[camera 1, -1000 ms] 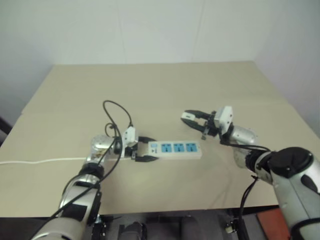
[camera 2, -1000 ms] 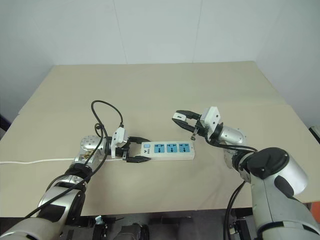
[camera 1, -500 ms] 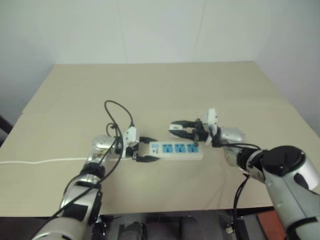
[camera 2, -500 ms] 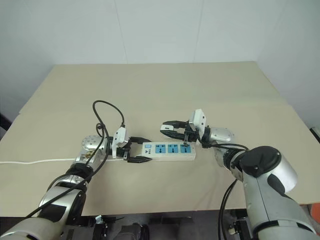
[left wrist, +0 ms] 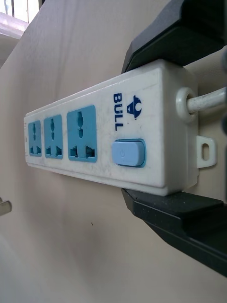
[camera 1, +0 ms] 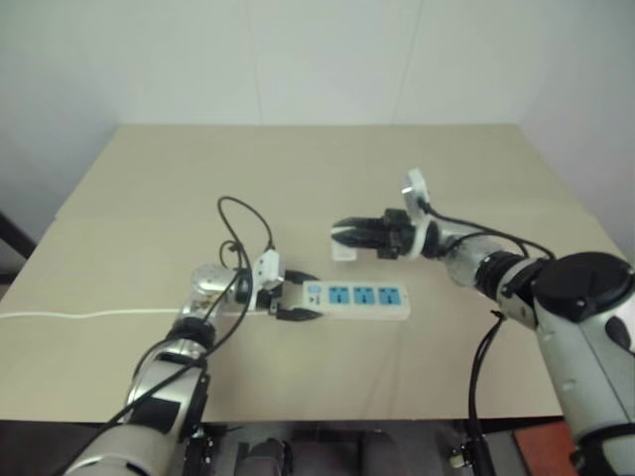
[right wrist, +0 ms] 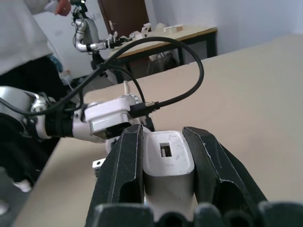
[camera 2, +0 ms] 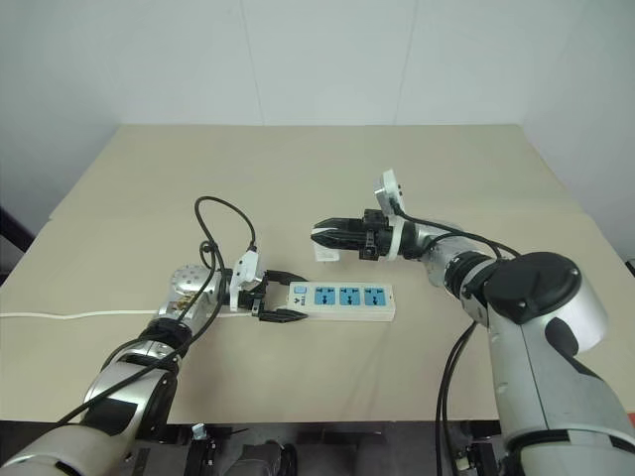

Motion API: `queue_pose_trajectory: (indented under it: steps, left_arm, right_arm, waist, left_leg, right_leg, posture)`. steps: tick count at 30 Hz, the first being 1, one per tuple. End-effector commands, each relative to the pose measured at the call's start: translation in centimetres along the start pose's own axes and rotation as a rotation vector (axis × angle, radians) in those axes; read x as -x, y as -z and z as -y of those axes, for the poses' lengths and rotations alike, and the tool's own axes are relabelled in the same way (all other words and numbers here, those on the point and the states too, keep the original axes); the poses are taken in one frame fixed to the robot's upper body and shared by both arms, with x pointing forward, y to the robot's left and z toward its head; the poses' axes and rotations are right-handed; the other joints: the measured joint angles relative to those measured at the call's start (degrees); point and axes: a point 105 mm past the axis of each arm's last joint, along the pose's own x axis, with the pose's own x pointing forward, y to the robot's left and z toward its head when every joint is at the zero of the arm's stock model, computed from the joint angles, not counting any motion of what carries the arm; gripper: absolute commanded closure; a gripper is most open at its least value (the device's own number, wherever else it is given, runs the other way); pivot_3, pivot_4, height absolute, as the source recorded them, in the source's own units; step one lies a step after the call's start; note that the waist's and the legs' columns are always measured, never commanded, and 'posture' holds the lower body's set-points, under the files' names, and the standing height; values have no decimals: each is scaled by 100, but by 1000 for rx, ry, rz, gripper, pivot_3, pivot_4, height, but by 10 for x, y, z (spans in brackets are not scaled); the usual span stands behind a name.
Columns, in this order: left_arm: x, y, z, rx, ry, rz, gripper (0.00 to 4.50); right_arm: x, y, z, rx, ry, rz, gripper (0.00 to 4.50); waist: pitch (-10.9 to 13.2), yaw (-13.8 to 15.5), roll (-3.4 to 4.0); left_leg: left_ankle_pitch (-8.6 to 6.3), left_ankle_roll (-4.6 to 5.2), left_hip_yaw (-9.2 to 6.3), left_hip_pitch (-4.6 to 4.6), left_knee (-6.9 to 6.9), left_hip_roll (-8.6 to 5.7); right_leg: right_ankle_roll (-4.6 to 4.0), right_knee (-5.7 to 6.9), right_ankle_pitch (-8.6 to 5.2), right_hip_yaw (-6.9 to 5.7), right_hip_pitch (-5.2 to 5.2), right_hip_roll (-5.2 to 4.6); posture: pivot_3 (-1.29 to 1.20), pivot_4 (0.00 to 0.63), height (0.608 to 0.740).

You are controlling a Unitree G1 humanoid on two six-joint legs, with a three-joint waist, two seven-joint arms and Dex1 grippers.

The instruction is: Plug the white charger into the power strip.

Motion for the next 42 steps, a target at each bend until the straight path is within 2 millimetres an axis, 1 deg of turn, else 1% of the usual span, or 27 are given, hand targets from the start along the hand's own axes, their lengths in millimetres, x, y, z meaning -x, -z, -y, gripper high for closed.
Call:
queue_pose_trajectory:
  steps: [1,11,15,20,25,38,42]
  left_arm:
    - [-6,-4,-5,-19,0,-8,1235]
    - [-7,-8,-9,-21,-1,-3,1235]
    - [-6,-8,-9,-20,0,-3,1235]
    - [-5,-8,-9,-19,2,-5,1235]
    - [-4,-7,-9,-19,0,-9,1235]
    - [-5,-6,-8,-16,0,-10,1235]
    - [-6,-7,-8,-17,-1,-9,1235]
  right_arm:
    - [-1,-1,-4,-37,-28,16,3383]
    - [-8,28,-8,48,-4,53,3383]
    - [-11,35,-10,91,11,76,3383]
    - [-11,38,-11,125,32,92,3383]
    - [-7,40,-11,145,45,93,3383]
    - [1,42,-10,122,47,66,3383]
    - [2,43,-10,90,34,49,3383]
  waist:
    - [0,12,0]
    - [1,4,-2]
    - [1,1,-2]
    - [1,-3,-2]
    - [1,-3,-2]
    - [1,-7,-3]
    - [1,-6,-3]
  left_leg:
    - [0,0,0,0,0,0]
    - [0,0,1,-1,0,-2]
    - [0,0,0,-1,0,-2]
    - [1,-1,0,-1,0,-2]
    - [0,-1,0,-1,0,-1]
    - [0,-1,0,-1,0,-1]
    - [0,-1,0,0,0,-1]
  right_leg:
    - [0,0,0,0,0,-1]
    - [1,0,1,0,-1,-2]
    - [2,-1,1,0,0,-2]
    - [2,-1,1,0,0,-2]
    - [2,-2,1,-1,0,-2]
    - [2,-2,1,-1,1,-1]
    - [2,-2,1,-1,1,-1]
  posture:
    - [0,150,740]
    - [0,150,740]
    - [0,150,740]
    - [0,150,740]
    - [0,150,740]
    - [0,150,740]
    - [0,150,740]
